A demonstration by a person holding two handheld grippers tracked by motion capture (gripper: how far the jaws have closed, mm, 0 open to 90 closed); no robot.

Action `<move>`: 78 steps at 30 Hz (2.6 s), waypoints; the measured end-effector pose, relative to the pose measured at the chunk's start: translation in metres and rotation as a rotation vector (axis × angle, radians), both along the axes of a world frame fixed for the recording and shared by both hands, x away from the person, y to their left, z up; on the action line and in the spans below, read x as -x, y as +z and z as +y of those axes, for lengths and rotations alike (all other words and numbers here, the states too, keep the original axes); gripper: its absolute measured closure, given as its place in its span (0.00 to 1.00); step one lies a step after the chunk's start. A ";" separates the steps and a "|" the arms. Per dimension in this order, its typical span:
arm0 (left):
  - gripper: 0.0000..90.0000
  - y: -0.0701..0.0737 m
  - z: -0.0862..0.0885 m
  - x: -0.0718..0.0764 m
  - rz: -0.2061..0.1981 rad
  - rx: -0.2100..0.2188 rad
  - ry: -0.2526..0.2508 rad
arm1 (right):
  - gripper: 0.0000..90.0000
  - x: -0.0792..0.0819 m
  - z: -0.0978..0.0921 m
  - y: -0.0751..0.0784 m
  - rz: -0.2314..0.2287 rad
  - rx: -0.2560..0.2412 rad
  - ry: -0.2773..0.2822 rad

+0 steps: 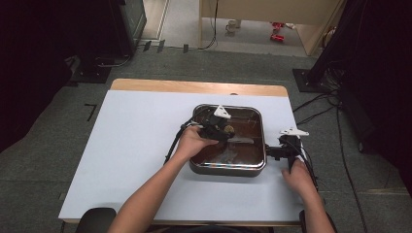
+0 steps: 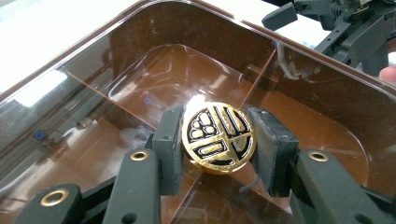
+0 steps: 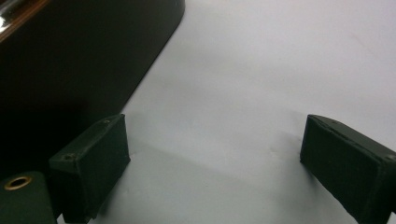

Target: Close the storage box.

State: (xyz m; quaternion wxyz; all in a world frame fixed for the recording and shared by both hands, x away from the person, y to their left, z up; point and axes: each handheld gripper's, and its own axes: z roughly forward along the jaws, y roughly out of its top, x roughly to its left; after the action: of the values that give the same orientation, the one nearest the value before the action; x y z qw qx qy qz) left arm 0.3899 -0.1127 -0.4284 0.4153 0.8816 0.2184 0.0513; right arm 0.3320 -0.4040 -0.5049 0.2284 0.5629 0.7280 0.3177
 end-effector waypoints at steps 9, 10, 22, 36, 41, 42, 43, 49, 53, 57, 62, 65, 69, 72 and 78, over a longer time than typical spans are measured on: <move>0.51 0.005 0.006 0.000 0.039 0.027 -0.016 | 0.08 0.000 0.000 0.000 0.002 -0.002 -0.002; 0.50 0.006 0.007 0.000 0.044 0.028 -0.019 | 0.08 0.000 0.000 0.000 0.001 -0.002 -0.002; 0.40 0.019 0.013 0.007 0.083 0.039 -0.003 | 0.08 0.000 0.000 0.000 -0.001 -0.002 -0.002; 0.36 0.028 0.033 0.016 0.079 0.020 0.017 | 0.08 0.000 0.000 0.000 0.001 0.000 -0.002; 0.36 0.029 0.045 0.019 0.076 0.033 0.036 | 0.08 0.000 0.000 0.000 0.000 0.001 0.000; 0.36 0.029 0.048 0.020 0.077 0.036 0.040 | 0.08 0.000 0.000 0.000 -0.001 0.000 -0.002; 0.36 0.029 0.049 0.020 0.079 0.037 0.044 | 0.08 0.000 0.000 0.000 -0.001 0.000 -0.001; 0.36 0.030 0.063 0.024 0.080 0.043 0.066 | 0.08 0.000 0.000 0.000 0.000 0.000 -0.002; 0.35 0.030 0.073 0.027 0.068 0.048 0.080 | 0.08 0.000 0.000 0.000 0.000 0.000 -0.001; 0.35 0.027 0.081 0.030 0.067 0.052 0.098 | 0.08 0.000 0.000 0.000 0.001 0.000 -0.003; 0.35 0.023 0.093 0.033 0.070 0.061 0.126 | 0.08 0.000 0.000 0.000 0.001 -0.001 -0.002; 0.35 0.022 0.101 0.036 0.063 0.062 0.142 | 0.08 0.000 0.000 0.000 0.002 -0.002 -0.002; 0.35 0.021 0.111 0.040 0.063 0.072 0.166 | 0.08 0.000 0.000 0.000 0.001 -0.002 -0.002; 0.34 0.018 0.117 0.043 0.058 0.070 0.180 | 0.08 0.000 0.000 0.000 0.001 -0.002 -0.002; 0.33 0.012 0.131 0.050 0.042 0.066 0.205 | 0.08 0.000 0.000 0.000 0.000 -0.001 -0.002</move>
State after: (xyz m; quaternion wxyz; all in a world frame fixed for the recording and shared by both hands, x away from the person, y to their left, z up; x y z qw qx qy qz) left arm 0.3402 0.0185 -0.4159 0.4319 0.8415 0.3175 0.0679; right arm 0.3319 -0.4039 -0.5048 0.2285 0.5636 0.7274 0.3178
